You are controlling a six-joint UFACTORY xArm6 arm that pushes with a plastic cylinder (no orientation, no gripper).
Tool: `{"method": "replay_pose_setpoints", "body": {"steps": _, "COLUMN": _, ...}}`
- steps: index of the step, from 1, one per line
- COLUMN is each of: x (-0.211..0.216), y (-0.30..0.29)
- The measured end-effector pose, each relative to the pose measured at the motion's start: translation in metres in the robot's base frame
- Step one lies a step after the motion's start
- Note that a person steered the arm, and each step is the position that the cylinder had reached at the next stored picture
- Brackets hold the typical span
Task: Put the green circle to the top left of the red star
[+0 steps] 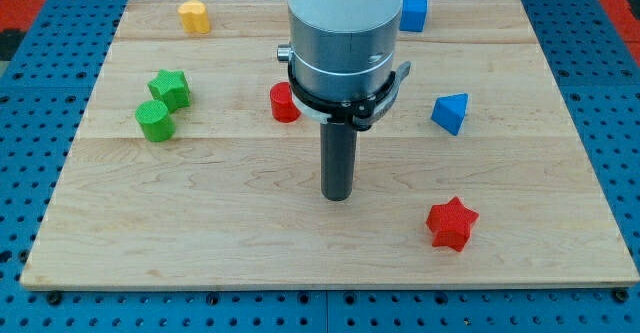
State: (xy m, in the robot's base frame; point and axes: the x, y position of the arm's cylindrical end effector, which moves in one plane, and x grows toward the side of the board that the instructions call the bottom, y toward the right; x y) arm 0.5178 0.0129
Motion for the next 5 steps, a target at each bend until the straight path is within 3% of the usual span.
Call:
{"method": "replay_pose_setpoints", "body": {"steps": 2, "x": -0.048, "y": -0.001}}
{"method": "replay_pose_setpoints", "body": {"steps": 3, "x": -0.039, "y": -0.047}}
{"method": "replay_pose_setpoints", "body": {"steps": 4, "x": -0.035, "y": -0.165}}
{"method": "replay_pose_setpoints", "body": {"steps": 5, "x": -0.064, "y": -0.288}}
